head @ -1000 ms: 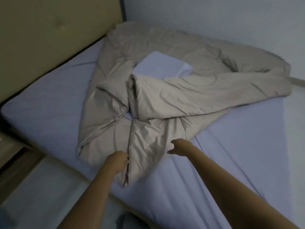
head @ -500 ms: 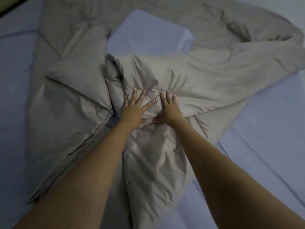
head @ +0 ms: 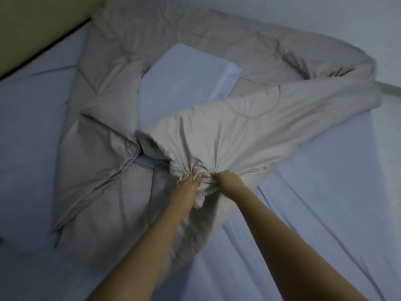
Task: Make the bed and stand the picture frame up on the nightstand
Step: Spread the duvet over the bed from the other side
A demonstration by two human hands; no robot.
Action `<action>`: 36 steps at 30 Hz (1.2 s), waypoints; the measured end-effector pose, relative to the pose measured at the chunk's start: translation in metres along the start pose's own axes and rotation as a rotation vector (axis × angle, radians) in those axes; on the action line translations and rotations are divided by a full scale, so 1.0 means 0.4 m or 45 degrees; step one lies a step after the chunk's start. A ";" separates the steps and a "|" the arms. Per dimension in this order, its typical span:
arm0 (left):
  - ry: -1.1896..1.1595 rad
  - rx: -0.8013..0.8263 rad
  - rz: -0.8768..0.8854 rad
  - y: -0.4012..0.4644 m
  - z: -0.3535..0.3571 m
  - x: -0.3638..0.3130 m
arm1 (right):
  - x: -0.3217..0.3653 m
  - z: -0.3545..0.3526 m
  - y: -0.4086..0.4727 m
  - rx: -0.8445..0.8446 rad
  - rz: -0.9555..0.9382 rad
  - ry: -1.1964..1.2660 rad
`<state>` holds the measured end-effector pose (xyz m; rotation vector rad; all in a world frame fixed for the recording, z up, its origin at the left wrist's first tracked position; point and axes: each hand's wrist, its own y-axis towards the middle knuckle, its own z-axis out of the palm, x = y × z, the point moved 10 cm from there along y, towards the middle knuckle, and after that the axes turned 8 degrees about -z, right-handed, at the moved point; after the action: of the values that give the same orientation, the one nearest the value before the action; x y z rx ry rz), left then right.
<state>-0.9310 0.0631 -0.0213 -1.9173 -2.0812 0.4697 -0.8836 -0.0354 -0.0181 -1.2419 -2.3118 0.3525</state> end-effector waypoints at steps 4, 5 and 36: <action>-0.132 0.027 -0.123 -0.217 0.036 -0.165 | -0.046 0.044 -0.253 0.085 -0.126 -0.003; -0.167 0.036 -0.139 -0.273 0.047 -0.216 | -0.065 0.054 -0.328 0.098 -0.144 -0.001; -0.403 -0.014 -0.485 -1.265 0.295 -1.344 | -0.600 0.327 -1.656 0.146 -0.339 -0.011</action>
<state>-1.3925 -0.5142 0.0908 -1.4706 -2.5758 0.7065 -1.3095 -0.6012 0.0920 -0.8663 -2.3889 0.3905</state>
